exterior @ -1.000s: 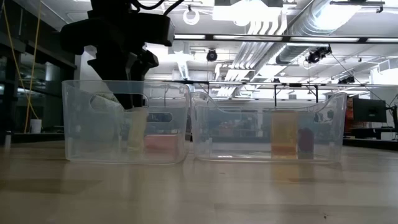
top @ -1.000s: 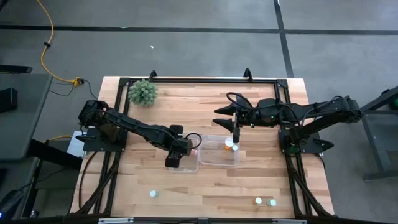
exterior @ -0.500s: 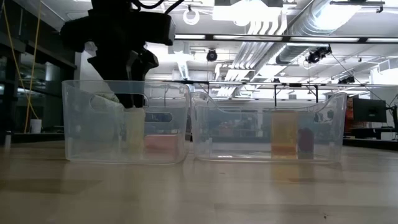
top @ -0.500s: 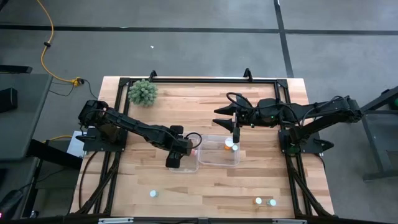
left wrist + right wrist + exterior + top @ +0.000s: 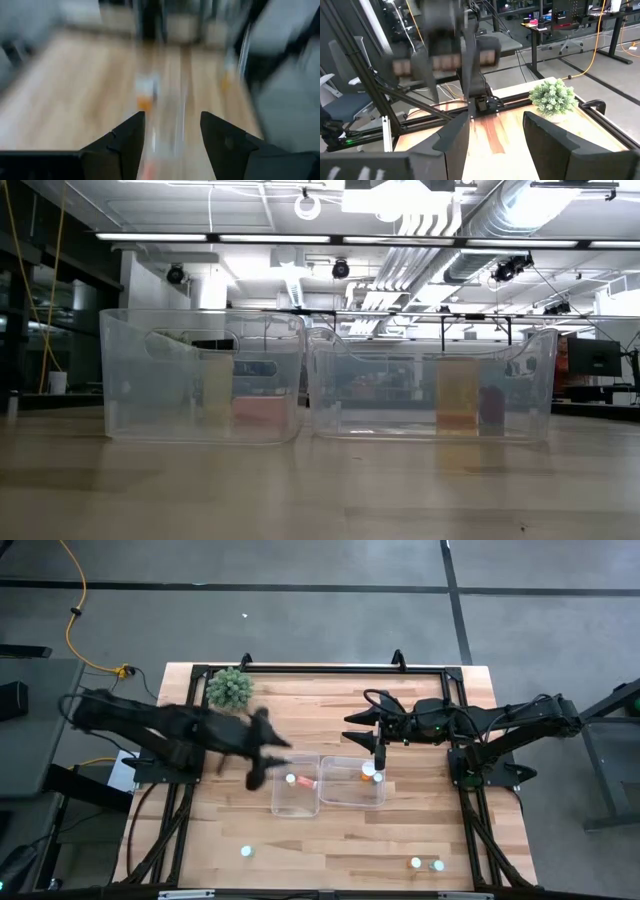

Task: Pick and place medicine bottles into bin by pill shape (circle, oval)
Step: Put the small orange pill bottle into the left transparent bin

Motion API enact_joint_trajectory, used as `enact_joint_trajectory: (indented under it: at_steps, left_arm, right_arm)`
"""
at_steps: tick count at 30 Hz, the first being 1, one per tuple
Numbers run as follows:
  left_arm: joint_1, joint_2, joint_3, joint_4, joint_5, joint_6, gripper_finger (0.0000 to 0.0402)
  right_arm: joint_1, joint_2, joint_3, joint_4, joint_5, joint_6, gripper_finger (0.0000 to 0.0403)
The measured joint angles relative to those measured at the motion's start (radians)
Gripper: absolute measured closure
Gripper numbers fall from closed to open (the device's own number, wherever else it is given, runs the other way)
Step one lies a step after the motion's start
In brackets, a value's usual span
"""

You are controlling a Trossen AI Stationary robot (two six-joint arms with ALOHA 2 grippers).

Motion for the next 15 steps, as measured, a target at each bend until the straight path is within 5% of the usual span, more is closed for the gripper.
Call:
enact_joint_trajectory:
  at_steps: [7,15]
  left_arm:
    - [-0.02,-0.285,-0.307,0.614,-0.119,0.082,0.0222]
    - [-0.02,-0.409,-0.617,0.916,-0.135,0.014,0.0222]
  right_arm:
    - [0.0,0.0,0.0,0.0,0.0,0.005,0.0224]
    - [0.0,0.0,0.0,0.001,0.0,0.005,0.0224]
